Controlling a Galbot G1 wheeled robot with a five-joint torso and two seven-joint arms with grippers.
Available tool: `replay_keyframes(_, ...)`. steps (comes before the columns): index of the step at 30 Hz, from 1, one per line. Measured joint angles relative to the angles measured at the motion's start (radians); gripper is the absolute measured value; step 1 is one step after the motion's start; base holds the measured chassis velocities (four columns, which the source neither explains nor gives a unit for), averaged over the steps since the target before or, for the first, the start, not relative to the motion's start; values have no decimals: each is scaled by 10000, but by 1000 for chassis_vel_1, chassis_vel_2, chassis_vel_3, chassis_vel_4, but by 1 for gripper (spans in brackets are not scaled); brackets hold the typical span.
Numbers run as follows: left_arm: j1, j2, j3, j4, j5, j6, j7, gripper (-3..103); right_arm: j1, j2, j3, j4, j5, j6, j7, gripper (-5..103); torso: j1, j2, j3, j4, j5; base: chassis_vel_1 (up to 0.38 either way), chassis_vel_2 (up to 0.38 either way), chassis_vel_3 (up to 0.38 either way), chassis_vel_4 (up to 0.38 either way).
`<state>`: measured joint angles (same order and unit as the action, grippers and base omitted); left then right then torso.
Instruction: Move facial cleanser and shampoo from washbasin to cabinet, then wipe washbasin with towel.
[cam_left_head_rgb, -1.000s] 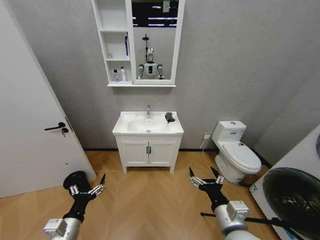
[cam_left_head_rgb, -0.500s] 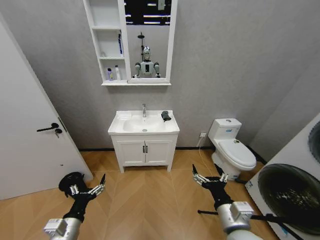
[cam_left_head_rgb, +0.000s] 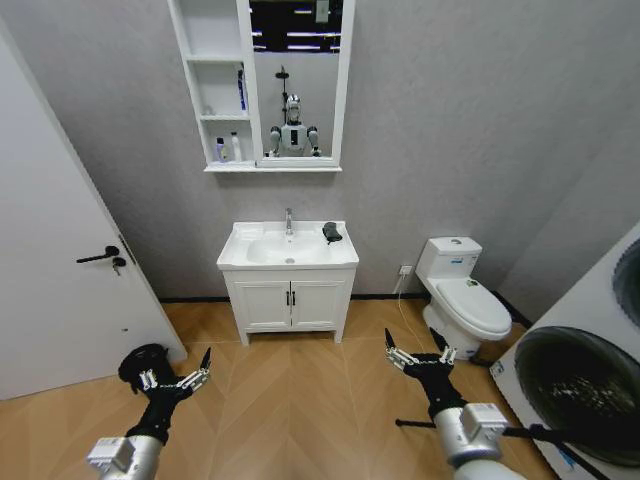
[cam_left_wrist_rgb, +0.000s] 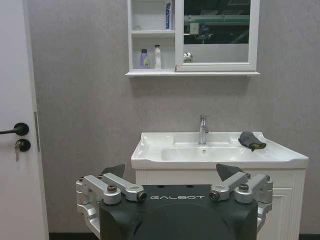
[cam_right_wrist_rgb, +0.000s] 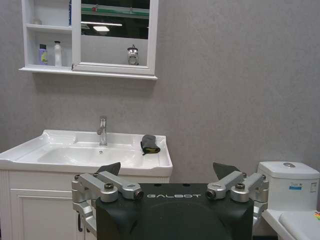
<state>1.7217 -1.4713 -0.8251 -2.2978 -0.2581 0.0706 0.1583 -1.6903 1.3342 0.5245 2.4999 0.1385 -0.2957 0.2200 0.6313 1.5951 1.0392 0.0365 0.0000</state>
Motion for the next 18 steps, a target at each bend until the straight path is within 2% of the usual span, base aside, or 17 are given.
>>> replay_keyframes(8, 0, 0, 0, 0, 0, 0, -2, 100, 1, 0, -2, 0, 3, -5, 5, 100, 0, 0, 0, 5, 0, 48, 39, 39, 32)
replay_keyframes(18, 0, 0, 0, 0, 0, 0, -2, 100, 2, 0, -2, 0, 5, -10, 9, 100, 0, 0, 0, 0, 0, 0, 0, 0, 0)
